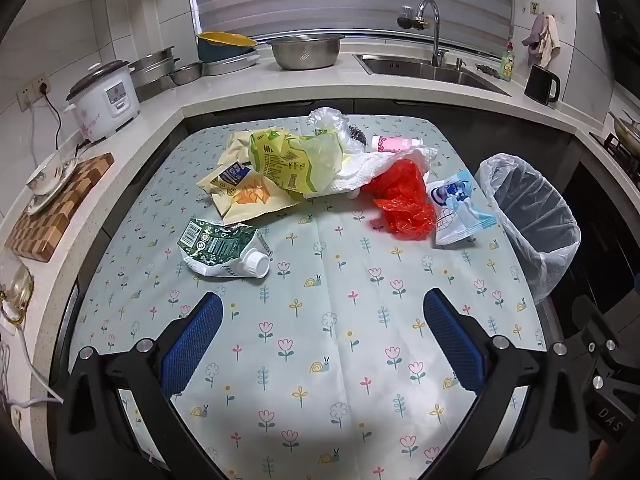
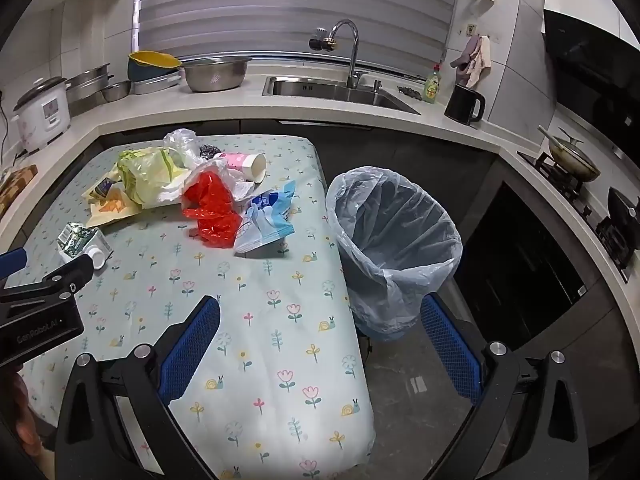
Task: Collect trash
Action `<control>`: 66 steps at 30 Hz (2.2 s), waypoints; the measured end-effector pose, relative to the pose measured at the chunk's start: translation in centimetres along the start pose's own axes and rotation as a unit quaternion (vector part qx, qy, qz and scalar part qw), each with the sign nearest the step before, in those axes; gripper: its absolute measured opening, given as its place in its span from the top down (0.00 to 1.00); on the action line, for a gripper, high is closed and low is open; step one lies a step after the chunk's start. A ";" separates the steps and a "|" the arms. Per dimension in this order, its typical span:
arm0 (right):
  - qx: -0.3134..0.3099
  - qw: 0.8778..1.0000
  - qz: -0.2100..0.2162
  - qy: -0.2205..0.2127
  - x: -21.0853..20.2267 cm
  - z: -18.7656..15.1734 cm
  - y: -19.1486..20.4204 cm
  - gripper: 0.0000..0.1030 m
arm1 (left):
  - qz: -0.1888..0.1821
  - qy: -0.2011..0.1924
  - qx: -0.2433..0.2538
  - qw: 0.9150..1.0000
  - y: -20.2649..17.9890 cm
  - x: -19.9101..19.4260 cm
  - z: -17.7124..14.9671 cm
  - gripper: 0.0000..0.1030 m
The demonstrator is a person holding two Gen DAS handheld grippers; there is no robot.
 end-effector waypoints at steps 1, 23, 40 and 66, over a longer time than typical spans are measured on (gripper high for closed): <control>-0.001 1.000 -0.002 -0.002 0.0 0.0 0.0 0.07 | 0.000 -0.001 0.002 1.000 -0.1 0.0 0.0 0.07; -0.025 1.000 -0.010 0.000 -0.3 0.3 1.1 0.07 | -0.008 0.008 -0.012 1.000 0.9 0.0 -0.4 0.07; -0.032 0.999 -0.009 0.004 0.2 0.4 1.4 0.07 | -0.009 0.007 -0.015 1.000 1.3 0.3 -0.4 0.07; -0.028 1.000 -0.011 0.006 0.3 0.1 0.8 0.07 | -0.008 0.006 -0.011 1.000 0.7 -0.2 -0.8 0.07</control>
Point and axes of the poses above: each gripper's, at about its wrist camera, not at the fingertips, and x roughly the way its jaws point, y to its left, z to its top, the point moved 1 cm from there along x, roughly the way its jaws point, and after that the axes turned 3 degrees about -x, right-handed, at the moved point
